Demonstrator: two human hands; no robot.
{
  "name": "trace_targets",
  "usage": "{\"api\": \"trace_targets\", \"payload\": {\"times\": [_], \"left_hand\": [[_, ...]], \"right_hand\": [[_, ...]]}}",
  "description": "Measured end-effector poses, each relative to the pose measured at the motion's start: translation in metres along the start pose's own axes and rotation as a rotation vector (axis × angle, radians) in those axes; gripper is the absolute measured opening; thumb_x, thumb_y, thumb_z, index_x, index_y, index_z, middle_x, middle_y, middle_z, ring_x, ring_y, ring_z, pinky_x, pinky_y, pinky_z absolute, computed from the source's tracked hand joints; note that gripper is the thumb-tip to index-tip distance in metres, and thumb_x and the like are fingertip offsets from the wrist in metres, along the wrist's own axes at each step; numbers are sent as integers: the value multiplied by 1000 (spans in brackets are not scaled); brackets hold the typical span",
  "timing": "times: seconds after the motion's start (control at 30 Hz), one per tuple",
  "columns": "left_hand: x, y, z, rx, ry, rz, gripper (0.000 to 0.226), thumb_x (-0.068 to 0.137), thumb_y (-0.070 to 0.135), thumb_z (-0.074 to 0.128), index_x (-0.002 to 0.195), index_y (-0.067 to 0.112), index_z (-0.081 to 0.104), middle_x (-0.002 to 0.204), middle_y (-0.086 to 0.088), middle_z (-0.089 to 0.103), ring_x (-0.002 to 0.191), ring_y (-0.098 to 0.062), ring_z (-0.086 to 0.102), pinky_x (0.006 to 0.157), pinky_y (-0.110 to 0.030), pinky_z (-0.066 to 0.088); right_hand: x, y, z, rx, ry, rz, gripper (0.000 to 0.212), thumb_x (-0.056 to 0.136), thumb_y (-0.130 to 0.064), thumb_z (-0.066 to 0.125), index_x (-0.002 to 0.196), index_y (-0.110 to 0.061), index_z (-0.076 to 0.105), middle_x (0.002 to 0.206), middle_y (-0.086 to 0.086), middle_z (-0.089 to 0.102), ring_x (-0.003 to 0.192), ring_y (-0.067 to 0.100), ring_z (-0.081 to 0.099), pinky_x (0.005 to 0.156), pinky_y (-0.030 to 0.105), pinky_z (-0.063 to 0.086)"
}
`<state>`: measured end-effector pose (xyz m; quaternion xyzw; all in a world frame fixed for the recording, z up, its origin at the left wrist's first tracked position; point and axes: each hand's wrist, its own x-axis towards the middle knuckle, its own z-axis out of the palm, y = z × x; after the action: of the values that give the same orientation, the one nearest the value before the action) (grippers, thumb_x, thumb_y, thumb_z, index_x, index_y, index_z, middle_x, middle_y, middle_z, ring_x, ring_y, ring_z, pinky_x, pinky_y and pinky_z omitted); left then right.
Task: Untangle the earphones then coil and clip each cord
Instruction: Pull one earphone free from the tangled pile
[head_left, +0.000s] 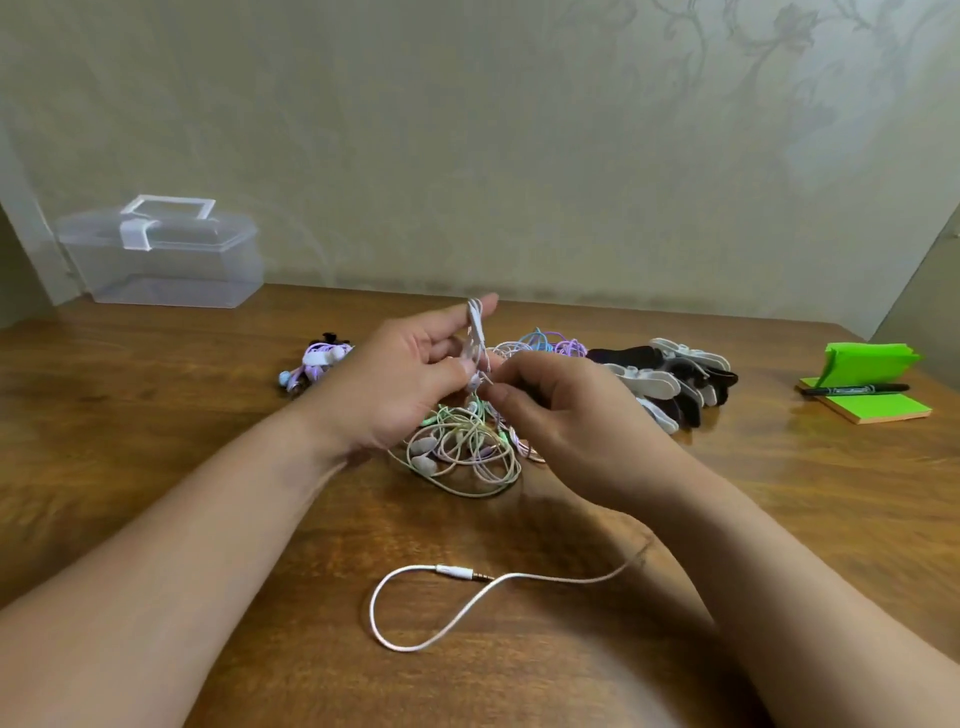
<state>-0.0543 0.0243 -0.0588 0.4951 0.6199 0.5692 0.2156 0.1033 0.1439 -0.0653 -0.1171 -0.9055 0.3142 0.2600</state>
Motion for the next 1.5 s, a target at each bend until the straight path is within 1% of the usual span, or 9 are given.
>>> {"api": "trace_targets", "payload": {"times": [0.17,0.27,0.37,0.6,0.8,0.97,1.17,1.37,1.5], "left_hand": [[-5,1,4,361,-122,68,49,104,12,59,145,40,57,101,17,71,84,3,56,82,-26,47],[-12,9,8,354,-271,40,21,105,21,61,122,27,69,88,3,68,81,-4,55,76,-37,49],[-16,17,10,283,-359,18,13,102,20,63,109,11,69,91,-14,67,85,-12,56,83,-51,51],[-20,25,6,30,-582,16,33,102,7,58,133,11,64,101,-5,71,98,-10,61,91,-24,49],[-12,19,10,-393,-333,-9,56,90,4,61,145,16,57,96,-8,72,79,-10,64,76,-19,54],[-5,18,9,-510,-137,-32,60,90,7,60,149,15,49,103,-10,72,71,-8,60,70,-19,54],[-5,19,5,-552,-136,-79,42,104,11,40,142,11,57,106,-17,70,82,-18,62,75,-30,57],[-4,15,8,-420,-132,-64,40,108,10,40,145,18,53,118,-17,68,79,-10,62,81,-27,58],[-4,15,9,-389,-113,-50,38,108,19,43,145,21,52,127,-9,73,78,-7,64,89,-31,53]], "right_hand": [[-1,-3,-14,-32,106,-46,15,98,-27,72,83,-22,69,64,-11,62,56,5,50,52,17,34],[1,-1,-28,84,174,-28,12,93,-27,79,86,-20,72,75,-2,72,67,17,64,58,31,47],[2,-1,-37,257,124,-39,11,92,-19,79,90,-10,73,82,3,78,68,13,68,60,25,50],[6,13,-40,733,-95,127,17,87,-29,73,74,-18,69,62,0,54,49,8,35,44,18,28],[6,20,-15,825,-98,184,22,96,-27,61,87,-7,63,54,-6,33,45,5,22,42,17,20],[6,7,6,637,-44,110,26,107,-16,53,121,1,67,57,-18,55,49,-4,45,50,8,35],[3,7,3,426,-22,54,30,109,-15,52,137,-17,64,62,-27,61,58,-10,56,58,5,40],[3,6,4,426,-23,63,24,107,-20,57,129,-21,69,70,-19,63,60,-6,54,62,8,40],[5,12,9,293,7,81,16,106,-36,61,103,-25,72,71,-1,50,65,14,44,64,35,37]]}}
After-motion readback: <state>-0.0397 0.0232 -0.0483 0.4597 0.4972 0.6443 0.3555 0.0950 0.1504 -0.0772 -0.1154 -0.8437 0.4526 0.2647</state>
